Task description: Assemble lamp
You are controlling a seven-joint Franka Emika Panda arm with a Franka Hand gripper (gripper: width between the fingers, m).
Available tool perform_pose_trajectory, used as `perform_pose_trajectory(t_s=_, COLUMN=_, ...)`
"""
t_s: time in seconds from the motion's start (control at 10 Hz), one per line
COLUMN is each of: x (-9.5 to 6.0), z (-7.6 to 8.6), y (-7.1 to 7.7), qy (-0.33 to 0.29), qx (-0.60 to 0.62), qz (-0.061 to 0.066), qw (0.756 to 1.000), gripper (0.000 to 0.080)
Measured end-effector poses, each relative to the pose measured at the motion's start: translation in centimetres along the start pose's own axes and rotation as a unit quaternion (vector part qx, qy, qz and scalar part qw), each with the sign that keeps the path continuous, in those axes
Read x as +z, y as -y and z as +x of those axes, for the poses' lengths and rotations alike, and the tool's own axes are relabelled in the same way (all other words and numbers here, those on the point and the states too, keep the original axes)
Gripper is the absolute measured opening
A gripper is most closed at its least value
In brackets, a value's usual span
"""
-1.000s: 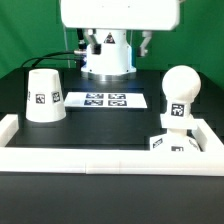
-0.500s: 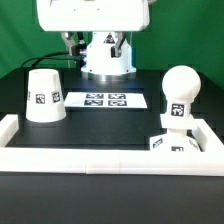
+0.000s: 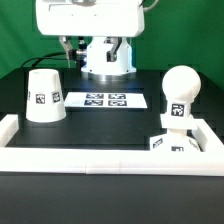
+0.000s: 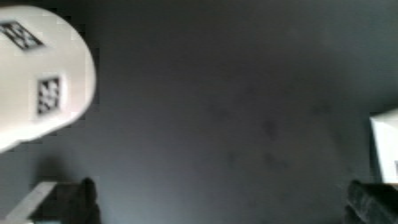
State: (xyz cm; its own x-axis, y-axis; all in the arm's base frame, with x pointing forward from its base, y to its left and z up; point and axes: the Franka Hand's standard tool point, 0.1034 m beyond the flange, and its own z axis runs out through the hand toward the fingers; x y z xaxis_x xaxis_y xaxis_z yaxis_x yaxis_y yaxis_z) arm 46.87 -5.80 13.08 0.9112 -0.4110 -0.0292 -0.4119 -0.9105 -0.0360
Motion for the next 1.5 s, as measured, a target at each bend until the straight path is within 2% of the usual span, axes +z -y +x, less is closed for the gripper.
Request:
perform_pose_trajectory(t_s=0.1, x=0.8, z=-1.1, y=-1.2, qy=-0.015, qx=-0.020, qz=-0.013, qw=1.000, gripper=0.0698)
perform_pose_trajectory(t_s=0.2, x=1.2, z=-1.7, y=-1.7, qy=-0.021, qx=-0.035, qz=-0.019, qw=0.999, gripper=0.0698)
perform_pose_trajectory(t_s=0.3, x=1.6, z=-2.0, y=-2.2, qy=-0.022, qx=-0.041, qz=-0.018, qw=0.999, gripper=0.0698)
perform_pose_trajectory(t_s=0.4, x=1.7, z=-1.9, y=-2.8, qy=-0.017, qx=-0.031, qz=0.001, qw=0.999, gripper=0.0698)
perform_pose_trajectory(t_s=0.7, x=1.7, z=-1.9, y=-2.8, qy=-0.016, qx=-0.028, qz=0.002, qw=0.999, gripper=0.0698)
perform_pose_trajectory(t_s=0.8, x=1.8, z=-1.9, y=-3.1, qy=-0.017, qx=-0.052, qz=0.004, qw=0.998, gripper=0.0698)
perform_pose_trajectory(t_s=0.9, x=1.9, z=-1.9, y=-4.5, qy=-0.016, qx=-0.075, qz=0.008, qw=0.997, gripper=0.0698)
perform_pose_trajectory(t_s=1.2, x=2.0, z=-1.8, y=-6.3, qy=-0.018, qx=-0.090, qz=0.006, qw=0.996, gripper=0.0698)
perform_pose_trajectory(t_s=1.5, x=2.7, z=-1.7, y=-7.1, qy=-0.020, qx=-0.102, qz=0.000, qw=0.995, gripper=0.0698)
